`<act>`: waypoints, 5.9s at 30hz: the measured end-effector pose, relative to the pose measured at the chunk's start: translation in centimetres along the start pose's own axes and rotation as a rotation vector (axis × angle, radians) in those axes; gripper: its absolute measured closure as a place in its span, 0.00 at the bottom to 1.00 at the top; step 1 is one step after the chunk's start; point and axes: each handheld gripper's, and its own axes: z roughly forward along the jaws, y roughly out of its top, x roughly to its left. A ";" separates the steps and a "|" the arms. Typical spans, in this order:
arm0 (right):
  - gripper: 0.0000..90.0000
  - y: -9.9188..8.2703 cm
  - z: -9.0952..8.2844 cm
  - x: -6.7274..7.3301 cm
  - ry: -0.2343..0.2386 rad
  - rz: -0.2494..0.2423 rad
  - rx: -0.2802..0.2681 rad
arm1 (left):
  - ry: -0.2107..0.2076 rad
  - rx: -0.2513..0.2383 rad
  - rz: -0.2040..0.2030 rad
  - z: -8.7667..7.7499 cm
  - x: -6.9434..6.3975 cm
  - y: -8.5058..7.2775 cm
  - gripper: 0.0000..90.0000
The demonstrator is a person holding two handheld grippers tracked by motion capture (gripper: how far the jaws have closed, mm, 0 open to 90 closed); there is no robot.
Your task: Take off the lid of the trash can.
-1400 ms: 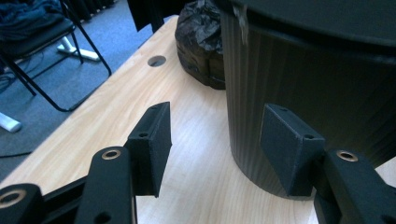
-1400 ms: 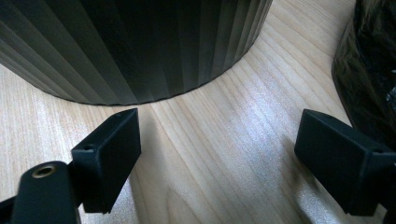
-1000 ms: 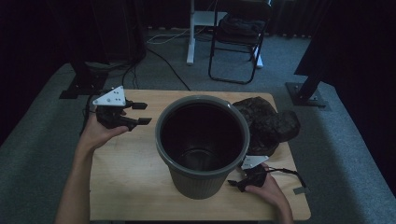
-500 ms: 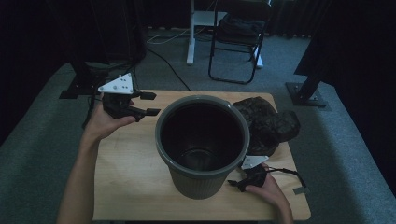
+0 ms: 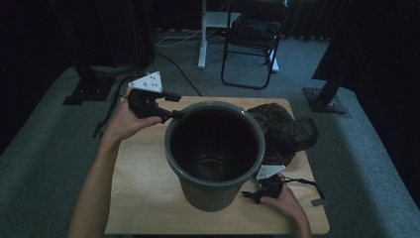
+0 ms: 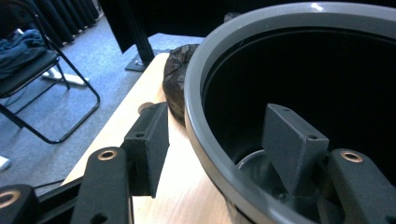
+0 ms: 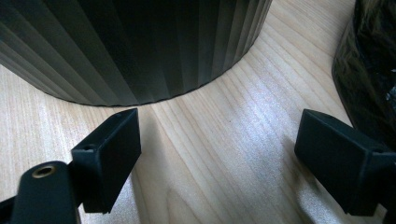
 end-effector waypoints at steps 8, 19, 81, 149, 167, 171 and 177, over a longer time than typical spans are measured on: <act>0.16 0.0 0.0 0.0 0.000 -0.001 0.000 | 0.019 0.015 -0.030 1.1 0.8 0.3 0.47; 0.16 0.0 0.0 0.0 -0.002 -0.002 0.000 | 0.022 0.057 -0.052 2.9 1.0 1.0 0.48; 0.16 0.0 0.0 0.0 -0.002 -0.003 0.000 | -0.088 0.163 -0.134 9.0 1.7 2.1 0.68; 0.16 0.0 0.0 0.0 -0.001 -0.005 0.001 | -0.109 -0.016 -0.207 5.5 2.0 4.9 0.81; 0.16 0.0 0.0 0.0 -0.004 -0.005 0.001 | -0.096 -0.026 -0.204 3.8 2.3 4.5 0.81; 0.16 0.0 0.0 0.0 -0.003 -0.005 0.001 | -0.094 -0.043 -0.205 3.2 2.4 4.5 0.81; 0.16 0.0 0.0 0.0 -0.002 -0.010 0.002 | -0.092 -0.068 -0.226 2.3 2.7 3.8 0.81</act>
